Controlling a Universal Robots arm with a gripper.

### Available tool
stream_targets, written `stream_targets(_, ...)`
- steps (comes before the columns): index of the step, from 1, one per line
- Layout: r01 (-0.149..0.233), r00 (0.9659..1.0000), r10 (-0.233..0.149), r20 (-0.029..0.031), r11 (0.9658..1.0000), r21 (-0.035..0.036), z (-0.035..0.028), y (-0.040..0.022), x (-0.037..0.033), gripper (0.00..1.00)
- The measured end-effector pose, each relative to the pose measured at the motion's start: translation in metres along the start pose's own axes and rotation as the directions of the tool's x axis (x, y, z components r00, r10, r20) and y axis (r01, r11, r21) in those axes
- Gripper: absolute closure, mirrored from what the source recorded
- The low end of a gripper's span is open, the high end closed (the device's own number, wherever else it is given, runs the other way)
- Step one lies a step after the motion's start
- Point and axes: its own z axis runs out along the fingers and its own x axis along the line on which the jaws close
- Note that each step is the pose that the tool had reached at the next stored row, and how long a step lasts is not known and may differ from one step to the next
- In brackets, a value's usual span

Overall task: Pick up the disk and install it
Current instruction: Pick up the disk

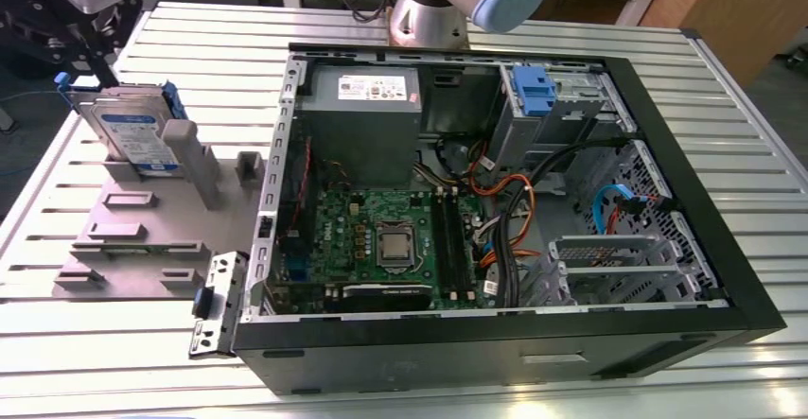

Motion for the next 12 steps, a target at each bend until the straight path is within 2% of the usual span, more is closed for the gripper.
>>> stream_targets(3,0.049,0.9988,-0.049,-0.0021,0.9988,-0.0006,0.0001,0.0000,0.0000,0.89)
stream_targets(6,0.098,0.9952,-0.098,-0.0041,0.9952,-0.0013,0.0001,0.0000,0.0000,0.89)
stream_targets(9,0.148,0.9889,-0.148,-0.0062,0.9889,-0.0022,0.0002,0.0000,0.0000,0.89)
stream_targets(12,0.197,0.9804,-0.197,-0.0081,0.9804,-0.0031,0.0003,0.0000,0.0000,0.89)
